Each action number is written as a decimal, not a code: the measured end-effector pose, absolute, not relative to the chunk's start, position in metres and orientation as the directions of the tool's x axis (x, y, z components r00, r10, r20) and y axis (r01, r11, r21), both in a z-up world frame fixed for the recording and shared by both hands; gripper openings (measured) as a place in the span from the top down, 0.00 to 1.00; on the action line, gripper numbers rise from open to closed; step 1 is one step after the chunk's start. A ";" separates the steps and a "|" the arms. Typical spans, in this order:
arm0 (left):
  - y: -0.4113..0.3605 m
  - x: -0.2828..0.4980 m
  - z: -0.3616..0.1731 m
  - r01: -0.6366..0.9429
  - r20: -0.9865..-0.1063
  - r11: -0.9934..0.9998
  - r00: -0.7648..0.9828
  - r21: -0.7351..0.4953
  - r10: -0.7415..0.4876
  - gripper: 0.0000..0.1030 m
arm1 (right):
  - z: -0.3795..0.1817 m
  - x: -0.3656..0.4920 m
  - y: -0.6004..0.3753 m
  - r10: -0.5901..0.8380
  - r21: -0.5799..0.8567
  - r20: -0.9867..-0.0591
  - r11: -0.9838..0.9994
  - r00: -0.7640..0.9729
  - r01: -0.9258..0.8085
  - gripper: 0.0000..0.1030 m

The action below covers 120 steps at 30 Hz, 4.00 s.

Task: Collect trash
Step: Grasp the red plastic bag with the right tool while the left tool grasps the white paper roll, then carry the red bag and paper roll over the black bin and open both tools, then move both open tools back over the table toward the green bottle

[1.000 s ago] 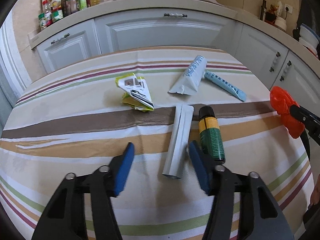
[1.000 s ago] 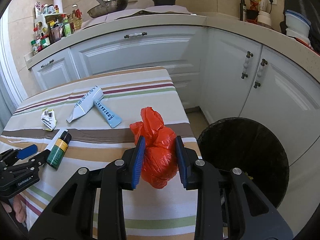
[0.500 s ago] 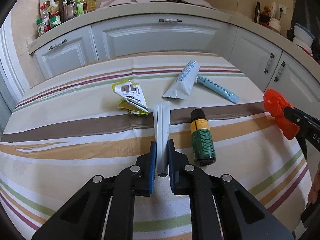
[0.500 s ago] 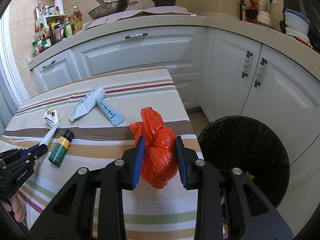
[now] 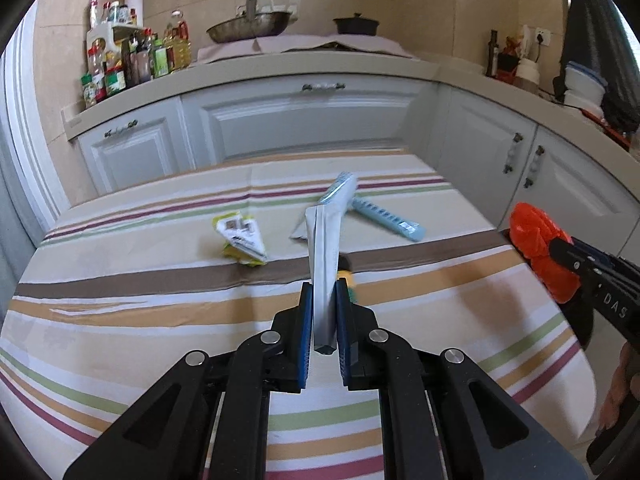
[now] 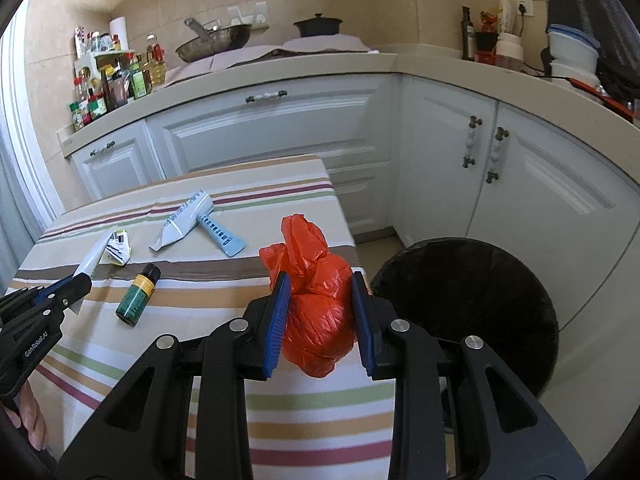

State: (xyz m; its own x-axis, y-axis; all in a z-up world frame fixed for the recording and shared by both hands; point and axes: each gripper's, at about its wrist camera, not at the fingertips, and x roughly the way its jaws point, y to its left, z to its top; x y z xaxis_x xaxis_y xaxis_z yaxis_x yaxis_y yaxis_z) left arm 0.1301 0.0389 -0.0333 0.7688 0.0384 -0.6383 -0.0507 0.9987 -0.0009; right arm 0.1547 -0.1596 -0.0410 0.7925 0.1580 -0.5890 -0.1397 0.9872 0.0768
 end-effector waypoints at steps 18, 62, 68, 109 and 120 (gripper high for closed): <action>-0.064 0.123 -0.009 0.175 -0.574 0.985 0.806 0.000 -0.144 0.88 | -0.025 0.118 -0.252 0.001 0.089 -0.534 0.995 0.846 0.055 0.71; -0.199 0.187 -0.041 0.325 -0.609 0.944 0.759 0.050 -0.229 0.88 | -0.057 0.152 -0.345 -0.157 0.108 -0.546 0.961 0.823 0.255 0.71; -0.202 0.198 -0.047 0.306 -0.620 0.951 0.756 0.050 -0.211 0.87 | -0.061 0.167 -0.344 -0.175 0.091 -0.541 0.960 0.822 0.265 0.71; -0.127 0.186 -0.034 0.160 -0.612 0.987 0.784 0.034 -0.106 0.42 | -0.049 0.172 -0.295 -0.135 0.082 -0.525 0.975 0.841 0.208 0.50; -0.023 0.155 -0.030 -0.043 -0.603 0.998 0.796 0.038 0.058 0.38 | -0.036 0.175 -0.202 0.029 0.075 -0.523 0.997 0.852 0.012 0.50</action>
State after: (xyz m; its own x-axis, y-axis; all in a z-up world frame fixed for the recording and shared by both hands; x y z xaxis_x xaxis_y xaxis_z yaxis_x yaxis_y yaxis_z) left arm 0.1553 -0.0230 -0.0296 0.7959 0.0578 -0.6027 -0.0434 0.9983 0.0384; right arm 0.1750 -0.2016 -0.0362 0.8520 0.0291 -0.5227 0.0117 0.9971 0.0746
